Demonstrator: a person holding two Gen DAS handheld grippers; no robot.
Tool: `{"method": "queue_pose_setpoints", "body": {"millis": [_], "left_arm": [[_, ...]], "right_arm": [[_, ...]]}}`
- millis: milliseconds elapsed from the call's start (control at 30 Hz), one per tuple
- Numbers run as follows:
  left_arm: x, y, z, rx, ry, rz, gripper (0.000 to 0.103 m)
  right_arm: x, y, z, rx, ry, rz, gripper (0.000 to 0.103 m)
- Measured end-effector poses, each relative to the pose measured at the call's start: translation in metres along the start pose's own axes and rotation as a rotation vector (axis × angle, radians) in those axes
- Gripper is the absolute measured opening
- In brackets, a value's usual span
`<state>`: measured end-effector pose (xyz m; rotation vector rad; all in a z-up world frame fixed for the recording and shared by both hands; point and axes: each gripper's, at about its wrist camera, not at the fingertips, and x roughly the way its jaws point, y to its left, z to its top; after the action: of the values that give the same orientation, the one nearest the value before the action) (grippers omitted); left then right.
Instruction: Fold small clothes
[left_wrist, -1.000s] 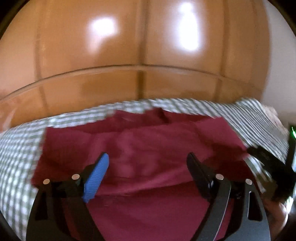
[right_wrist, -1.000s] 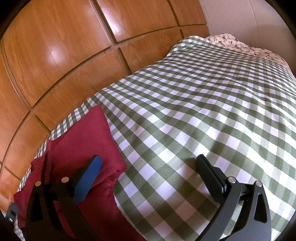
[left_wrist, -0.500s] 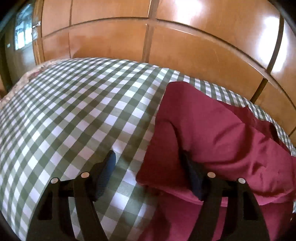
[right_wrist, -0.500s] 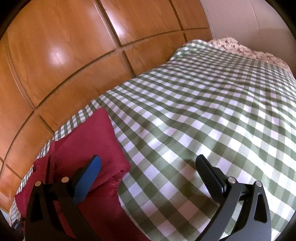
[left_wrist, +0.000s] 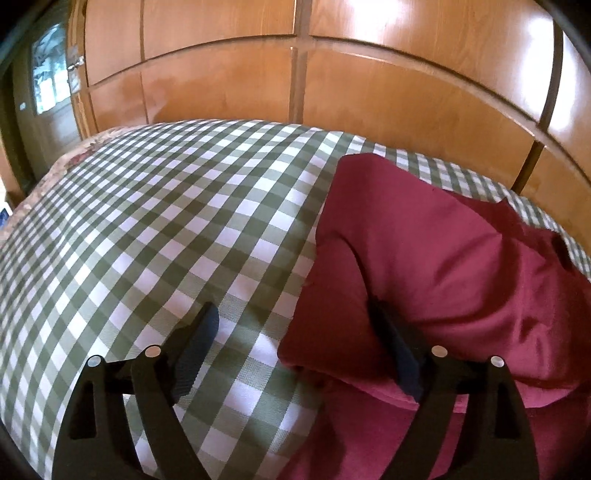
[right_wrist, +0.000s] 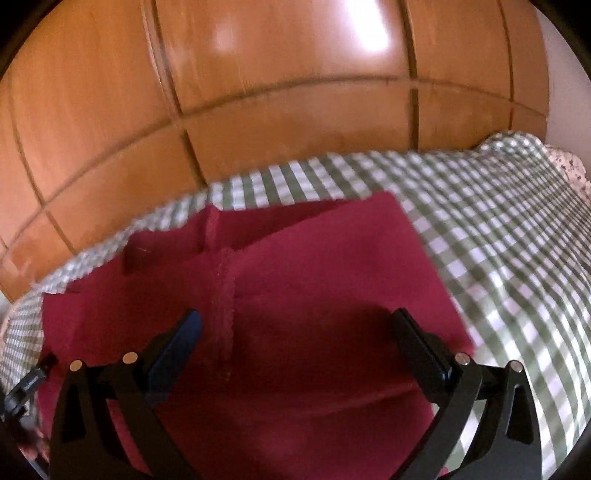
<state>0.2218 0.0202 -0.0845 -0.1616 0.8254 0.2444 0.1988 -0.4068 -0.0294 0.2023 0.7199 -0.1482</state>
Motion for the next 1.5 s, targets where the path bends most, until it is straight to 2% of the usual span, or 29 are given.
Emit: {"method": "queue_pose_setpoints", "body": {"millis": [67,167,233,333,433,633,767,900,1000,1100,1167,1233,1333,1433,1500], "left_arm": [[0.003,0.003,0.001,-0.017,0.007,-0.01,0.086],[0.006,0.006,0.002,-0.039,0.016,-0.025,0.088],[0.004,0.006,0.002,-0.035,0.013,-0.022,0.088],[-0.001,0.009,0.001,-0.049,0.003,-0.04,0.091],[-0.015,0.019,-0.005,-0.09,-0.022,-0.086,0.094],[-0.044,0.034,-0.032,-0.118,-0.019,-0.176,0.097],[-0.055,0.044,-0.048,-0.121,0.02,-0.245,0.097],[-0.067,0.052,-0.061,-0.105,0.03,-0.304,0.097],[-0.073,0.058,-0.069,-0.098,0.027,-0.345,0.097],[-0.077,0.063,-0.075,-0.089,0.03,-0.388,0.097],[-0.08,0.064,-0.077,-0.073,0.032,-0.41,0.097],[-0.086,0.067,-0.082,-0.059,0.025,-0.442,0.097],[-0.094,0.075,-0.087,-0.047,0.027,-0.476,0.097],[-0.101,0.083,-0.094,-0.011,0.066,-0.513,0.097],[-0.107,0.087,-0.099,0.034,0.081,-0.536,0.096]], "right_arm": [[0.028,-0.001,-0.002,-0.047,0.089,-0.181,0.101],[0.027,0.008,-0.004,-0.081,0.053,-0.247,0.101],[0.027,0.01,-0.004,-0.088,0.043,-0.25,0.101],[0.025,0.002,-0.003,-0.053,0.04,-0.203,0.101],[0.016,-0.003,-0.008,-0.033,0.005,-0.171,0.101],[-0.015,-0.019,-0.012,0.063,-0.084,-0.056,0.101],[-0.029,-0.03,-0.021,0.1,-0.027,0.05,0.101],[-0.028,-0.054,-0.038,0.165,0.137,0.195,0.101],[-0.046,-0.069,-0.045,0.155,0.151,0.275,0.101],[-0.06,-0.089,-0.055,0.197,0.188,0.355,0.101],[-0.072,-0.102,-0.063,0.215,0.196,0.386,0.088],[-0.083,-0.113,-0.068,0.221,0.195,0.402,0.081],[-0.096,-0.134,-0.077,0.237,0.221,0.431,0.074],[-0.101,-0.151,-0.088,0.247,0.267,0.464,0.067],[-0.108,-0.158,-0.096,0.245,0.281,0.499,0.066]]}}
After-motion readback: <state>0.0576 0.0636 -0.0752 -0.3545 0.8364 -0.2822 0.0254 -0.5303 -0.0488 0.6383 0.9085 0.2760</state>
